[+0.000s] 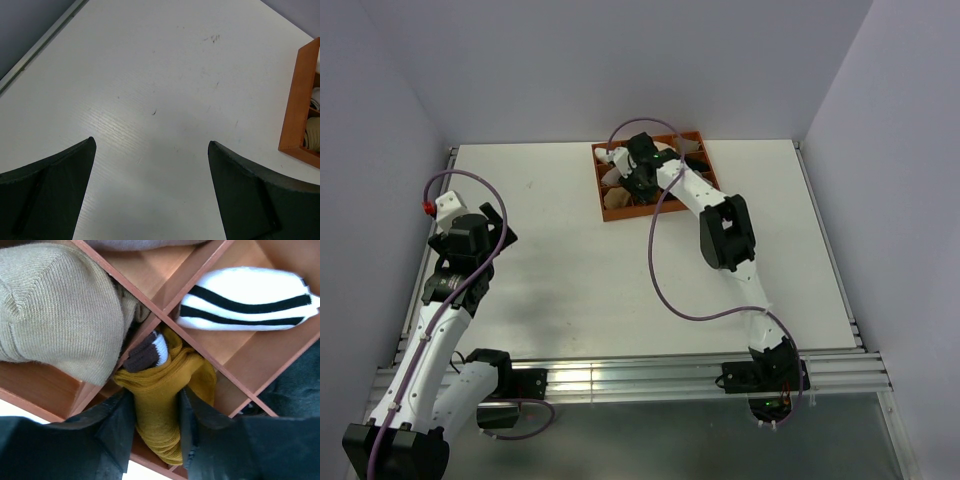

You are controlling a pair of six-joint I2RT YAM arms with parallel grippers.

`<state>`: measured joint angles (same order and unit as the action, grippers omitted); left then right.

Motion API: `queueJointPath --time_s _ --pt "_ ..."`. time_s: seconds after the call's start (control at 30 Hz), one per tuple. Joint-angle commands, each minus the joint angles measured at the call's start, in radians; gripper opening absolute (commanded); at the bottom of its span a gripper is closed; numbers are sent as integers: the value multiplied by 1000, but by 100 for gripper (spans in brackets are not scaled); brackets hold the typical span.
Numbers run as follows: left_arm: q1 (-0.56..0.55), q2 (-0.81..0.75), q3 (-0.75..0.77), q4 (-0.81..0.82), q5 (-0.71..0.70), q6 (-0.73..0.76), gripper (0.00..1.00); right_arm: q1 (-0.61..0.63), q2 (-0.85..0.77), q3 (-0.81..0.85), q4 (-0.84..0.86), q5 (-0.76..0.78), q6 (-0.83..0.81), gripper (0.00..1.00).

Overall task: Roll the socks
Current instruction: Place the sock in the storage box.

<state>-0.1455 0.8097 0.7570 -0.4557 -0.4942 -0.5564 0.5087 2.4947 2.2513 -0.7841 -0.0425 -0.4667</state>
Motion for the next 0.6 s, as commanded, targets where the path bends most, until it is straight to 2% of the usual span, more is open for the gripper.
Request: queueJointPath --time_s 0.0,0.17,0.37,0.57 --pt "-3 -7 -2 29 -3 27 99 14 -42 -64 -1 -63 -15 45" --pt "-3 -9 -4 35 0 32 99 13 -60 -99 51 -46 -12 45" --pt "-3 -9 -4 35 3 32 99 2 -161 -173 121 -77 -13 53" --pt "-3 -14 -4 35 3 35 99 -2 -221 -210 138 -76 -32 53"
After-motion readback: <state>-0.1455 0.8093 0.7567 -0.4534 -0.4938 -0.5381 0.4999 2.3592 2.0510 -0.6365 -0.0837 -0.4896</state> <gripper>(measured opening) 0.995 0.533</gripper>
